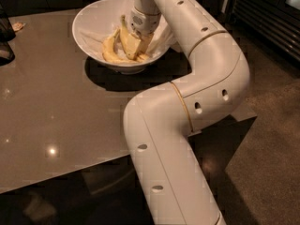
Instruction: Pick banana from white bowl
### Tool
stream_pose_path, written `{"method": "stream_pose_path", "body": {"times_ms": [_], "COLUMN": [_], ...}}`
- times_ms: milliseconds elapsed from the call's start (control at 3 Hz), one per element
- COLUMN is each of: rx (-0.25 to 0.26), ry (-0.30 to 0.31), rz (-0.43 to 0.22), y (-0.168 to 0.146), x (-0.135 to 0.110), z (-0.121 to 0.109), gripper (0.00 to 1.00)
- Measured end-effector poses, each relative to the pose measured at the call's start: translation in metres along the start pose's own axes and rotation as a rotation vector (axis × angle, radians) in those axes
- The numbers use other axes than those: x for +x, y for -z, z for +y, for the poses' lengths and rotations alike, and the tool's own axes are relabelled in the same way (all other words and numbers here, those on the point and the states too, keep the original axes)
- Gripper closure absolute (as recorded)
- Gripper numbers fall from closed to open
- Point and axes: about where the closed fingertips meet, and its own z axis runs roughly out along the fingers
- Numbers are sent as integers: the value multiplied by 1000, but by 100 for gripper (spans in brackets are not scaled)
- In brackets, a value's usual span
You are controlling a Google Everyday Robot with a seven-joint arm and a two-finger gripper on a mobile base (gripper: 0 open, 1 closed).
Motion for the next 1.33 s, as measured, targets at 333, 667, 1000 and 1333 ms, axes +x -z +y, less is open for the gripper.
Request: {"method": "stream_pose_path", "body": {"times_ms": [333, 667, 1000, 1333], "rx": [48, 100, 107, 116], "ry": [29, 85, 123, 132], "rz": [-54, -114, -123, -138], "y": [13, 43, 53, 60], "x": [-12, -17, -2, -5], "z": [-6, -5, 11, 14], "gripper": [100, 100, 100, 100]}}
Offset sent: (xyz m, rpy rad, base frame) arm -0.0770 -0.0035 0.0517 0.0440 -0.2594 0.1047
